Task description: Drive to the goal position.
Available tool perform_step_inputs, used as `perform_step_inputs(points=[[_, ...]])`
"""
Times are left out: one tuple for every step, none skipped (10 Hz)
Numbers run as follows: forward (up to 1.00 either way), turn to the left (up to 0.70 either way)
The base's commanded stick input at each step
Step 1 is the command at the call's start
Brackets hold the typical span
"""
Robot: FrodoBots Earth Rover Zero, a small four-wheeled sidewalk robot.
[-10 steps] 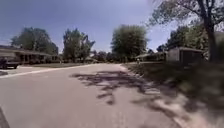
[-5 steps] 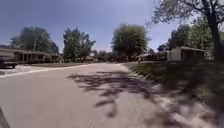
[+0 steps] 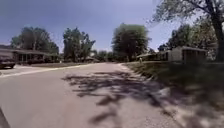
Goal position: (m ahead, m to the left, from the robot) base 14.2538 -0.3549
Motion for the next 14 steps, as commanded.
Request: perform_step_inputs(points=[[0.70, 0.00], [0.70, 0.00], [0.70, 0.00], [0.70, 0.00], [0.70, 0.00], [0.70, 0.00], [0.70, 0.00], [0.70, 0.00], [0.70, 0.00], [0.70, 0.00], [0.70, 0.00], [0.70, 0.00], [0.70, 0.00], [0.70, 0.00]])
